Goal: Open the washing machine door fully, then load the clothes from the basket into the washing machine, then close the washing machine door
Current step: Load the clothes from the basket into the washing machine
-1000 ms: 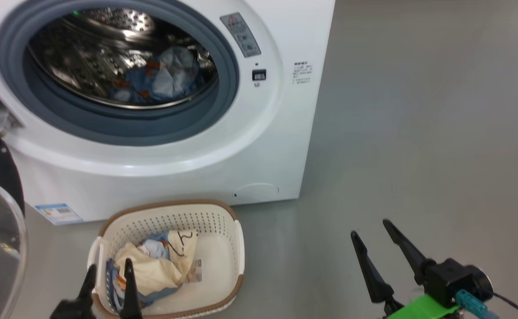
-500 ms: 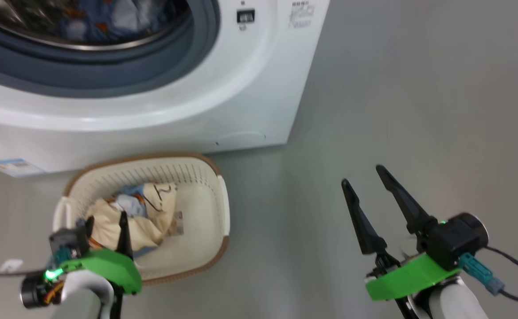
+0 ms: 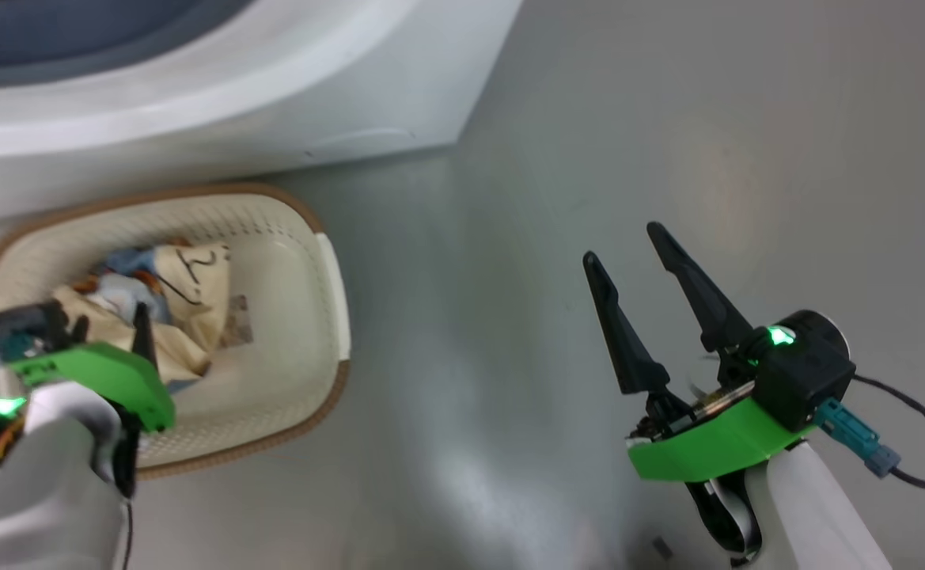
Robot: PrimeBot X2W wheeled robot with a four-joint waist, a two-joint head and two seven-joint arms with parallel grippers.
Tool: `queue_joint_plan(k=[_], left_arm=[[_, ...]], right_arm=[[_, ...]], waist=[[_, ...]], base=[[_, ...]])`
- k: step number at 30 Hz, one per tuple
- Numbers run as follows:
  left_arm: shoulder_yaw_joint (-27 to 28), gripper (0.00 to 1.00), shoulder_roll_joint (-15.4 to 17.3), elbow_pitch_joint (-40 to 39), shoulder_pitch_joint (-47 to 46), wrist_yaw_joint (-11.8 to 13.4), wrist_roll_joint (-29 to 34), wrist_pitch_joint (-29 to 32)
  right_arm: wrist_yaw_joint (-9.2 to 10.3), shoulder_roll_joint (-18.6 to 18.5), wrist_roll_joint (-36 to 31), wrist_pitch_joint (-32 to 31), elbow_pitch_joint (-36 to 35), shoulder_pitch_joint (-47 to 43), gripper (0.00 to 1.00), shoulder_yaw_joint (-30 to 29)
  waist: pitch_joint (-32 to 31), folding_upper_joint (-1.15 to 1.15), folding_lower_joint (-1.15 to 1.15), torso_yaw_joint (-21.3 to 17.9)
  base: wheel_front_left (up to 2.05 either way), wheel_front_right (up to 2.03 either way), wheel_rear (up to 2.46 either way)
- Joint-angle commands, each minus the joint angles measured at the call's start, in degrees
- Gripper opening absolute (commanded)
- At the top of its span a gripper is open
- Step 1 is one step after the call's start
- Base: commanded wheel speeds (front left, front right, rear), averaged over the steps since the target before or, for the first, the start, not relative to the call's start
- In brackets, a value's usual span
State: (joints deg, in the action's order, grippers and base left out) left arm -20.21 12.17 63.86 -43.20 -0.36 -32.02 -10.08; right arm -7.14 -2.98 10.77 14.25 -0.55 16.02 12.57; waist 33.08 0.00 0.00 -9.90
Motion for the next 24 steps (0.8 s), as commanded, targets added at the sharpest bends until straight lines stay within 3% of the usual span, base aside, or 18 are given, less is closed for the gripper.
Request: queue_joint_plan(k=[1, 6, 24], left_arm=[[1.72, 1.00, 2.97, 1.22, -2.09, -0.83, -0.73, 0.43], [1.41, 1.00, 5.06, 4.92, -6.38, -1.51, -0.64, 3.07], [-2.00, 1.00, 11.02, 8.91, -12.61, 1.24, 2.35, 8.77]], right_arm=[[-0.35, 0.11, 0.76, 0.56, -0.93, 0.71, 1.00, 1.80], [-0.35, 0.11, 2.30, 0.71, -1.31, 2.68, 1.00, 2.76], [-0.35, 0.11, 5.70, 0.74, -3.38, 4.97, 1.00, 3.74]], waist=[[6.85, 0.00, 0.00, -4.51], [11.11, 0.00, 0.00, -6.07], [18.91, 0.00, 0.00, -8.97]], base=[[0.00, 0.00, 0.00], [0.00, 0.00, 0.00], [0.00, 0.00, 0.00]])
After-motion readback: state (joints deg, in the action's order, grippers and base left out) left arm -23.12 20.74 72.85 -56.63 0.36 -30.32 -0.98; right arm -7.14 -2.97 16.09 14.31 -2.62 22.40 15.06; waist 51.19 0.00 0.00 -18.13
